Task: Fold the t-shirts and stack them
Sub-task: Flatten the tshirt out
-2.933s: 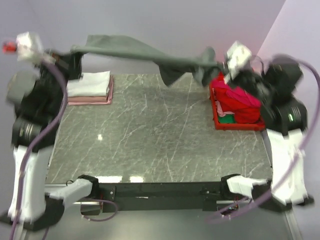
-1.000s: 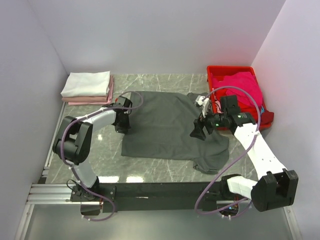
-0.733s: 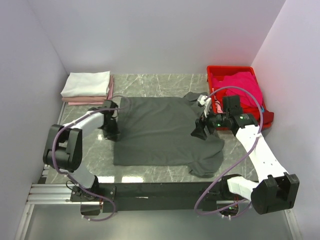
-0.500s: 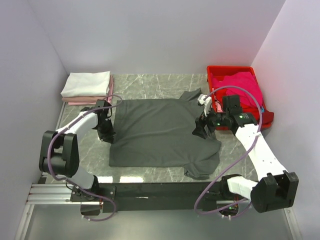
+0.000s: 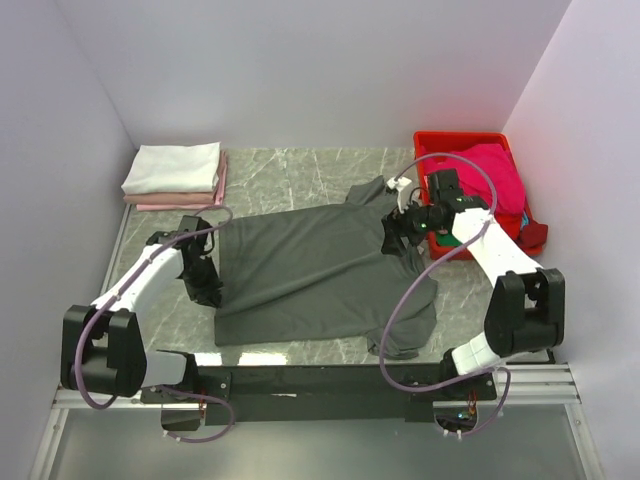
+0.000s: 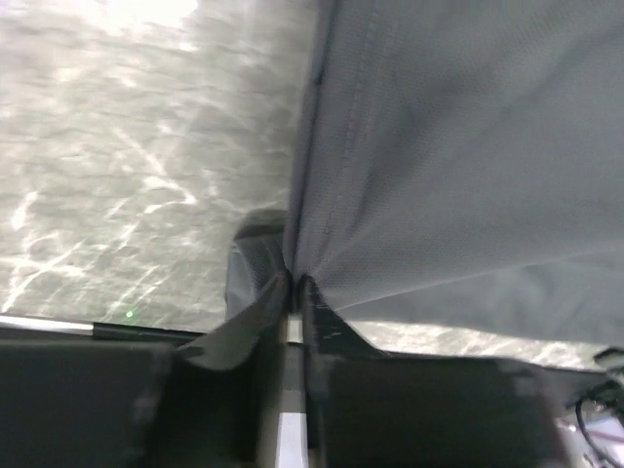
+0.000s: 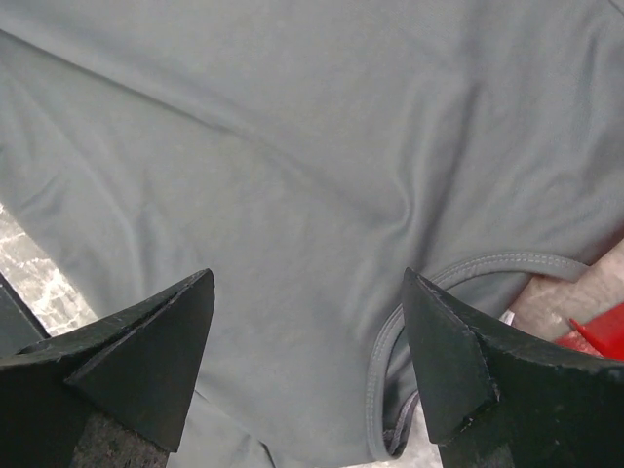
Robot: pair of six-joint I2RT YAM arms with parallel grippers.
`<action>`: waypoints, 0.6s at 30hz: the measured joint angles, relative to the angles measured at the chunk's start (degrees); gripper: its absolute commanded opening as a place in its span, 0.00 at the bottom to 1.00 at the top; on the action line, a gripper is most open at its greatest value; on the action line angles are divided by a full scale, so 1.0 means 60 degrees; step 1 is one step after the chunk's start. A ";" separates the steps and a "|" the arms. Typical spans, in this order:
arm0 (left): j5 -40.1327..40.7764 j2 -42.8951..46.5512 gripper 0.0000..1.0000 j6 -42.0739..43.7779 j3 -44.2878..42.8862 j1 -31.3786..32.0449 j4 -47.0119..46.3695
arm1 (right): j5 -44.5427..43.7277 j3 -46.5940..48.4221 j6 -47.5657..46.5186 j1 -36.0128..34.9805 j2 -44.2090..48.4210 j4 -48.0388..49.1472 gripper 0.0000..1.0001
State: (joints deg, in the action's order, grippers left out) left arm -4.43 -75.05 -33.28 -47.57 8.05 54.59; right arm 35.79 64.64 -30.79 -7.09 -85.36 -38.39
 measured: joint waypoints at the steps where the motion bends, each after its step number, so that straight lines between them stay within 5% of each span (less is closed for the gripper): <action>1: 0.0113 0.0047 0.20 -0.0044 -0.0007 -0.0058 0.0029 | 0.0007 0.0066 0.0022 0.0000 -0.0106 0.0000 0.84; 6: 0.0812 0.0102 0.51 -0.0215 -0.0474 -0.0288 0.0306 | 0.0036 0.0732 0.0084 0.0000 -0.0601 -0.0040 0.84; 13: 0.0739 0.0962 0.68 0.0280 -0.1690 -0.0368 -0.1053 | -0.0124 0.3191 0.0488 0.0011 -0.2455 -0.0113 0.82; 18: 0.0874 0.1035 0.91 0.0965 -0.2087 -0.0477 -0.2586 | -0.0463 0.5632 0.1421 0.0189 -0.4466 -0.0215 0.78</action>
State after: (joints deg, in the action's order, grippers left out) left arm 0.82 -68.84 -27.49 -60.10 5.19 39.07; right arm 33.01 98.43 -22.26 -5.96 -112.16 -39.68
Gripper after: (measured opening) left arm 0.837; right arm 0.808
